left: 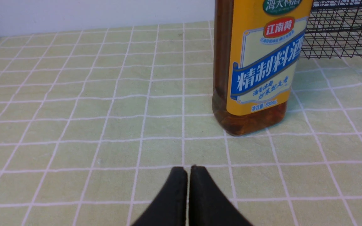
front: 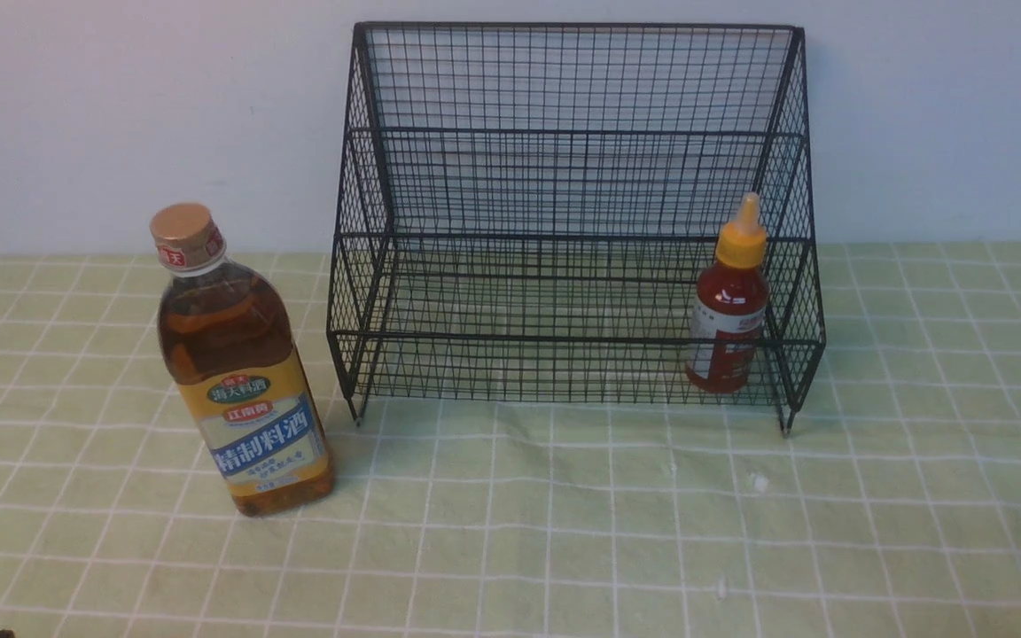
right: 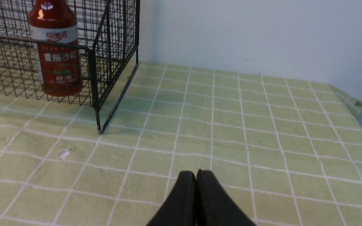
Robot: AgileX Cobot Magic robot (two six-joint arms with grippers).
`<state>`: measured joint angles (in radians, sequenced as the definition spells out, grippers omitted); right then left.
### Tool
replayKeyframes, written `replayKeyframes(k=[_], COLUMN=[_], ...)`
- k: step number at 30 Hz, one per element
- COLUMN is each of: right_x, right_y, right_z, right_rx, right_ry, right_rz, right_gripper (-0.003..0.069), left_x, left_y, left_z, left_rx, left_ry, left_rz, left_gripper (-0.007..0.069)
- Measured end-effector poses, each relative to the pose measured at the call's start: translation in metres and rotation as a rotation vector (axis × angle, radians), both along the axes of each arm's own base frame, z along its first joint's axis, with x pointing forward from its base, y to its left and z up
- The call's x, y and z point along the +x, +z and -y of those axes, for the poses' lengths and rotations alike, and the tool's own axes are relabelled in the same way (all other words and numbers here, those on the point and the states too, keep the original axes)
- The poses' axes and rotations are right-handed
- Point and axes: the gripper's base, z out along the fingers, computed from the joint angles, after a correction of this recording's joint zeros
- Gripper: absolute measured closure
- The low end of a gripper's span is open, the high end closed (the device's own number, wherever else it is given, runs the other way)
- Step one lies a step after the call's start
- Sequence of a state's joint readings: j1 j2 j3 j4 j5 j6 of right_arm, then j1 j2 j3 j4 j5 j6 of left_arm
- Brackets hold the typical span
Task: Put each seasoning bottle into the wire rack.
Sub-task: Use the left arm to grab the condiment bottle closest to it
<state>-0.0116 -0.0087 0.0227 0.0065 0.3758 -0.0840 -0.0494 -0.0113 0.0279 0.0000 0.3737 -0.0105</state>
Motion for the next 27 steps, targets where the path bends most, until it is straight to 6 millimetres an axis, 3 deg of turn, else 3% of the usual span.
replayKeyframes(k=[27], right_x=[-0.0003], right_y=[0.0], right_z=[-0.0019], right_rx=[0.075], right_ry=[0.006], right_rz=[-0.002], right_gripper=[0.0673], left_x=[0.0], left_y=[0.0], left_z=[0.0], left_rx=[0.0], left_ry=[0.0], left_rz=[0.0], left_gripper=[0.0631])
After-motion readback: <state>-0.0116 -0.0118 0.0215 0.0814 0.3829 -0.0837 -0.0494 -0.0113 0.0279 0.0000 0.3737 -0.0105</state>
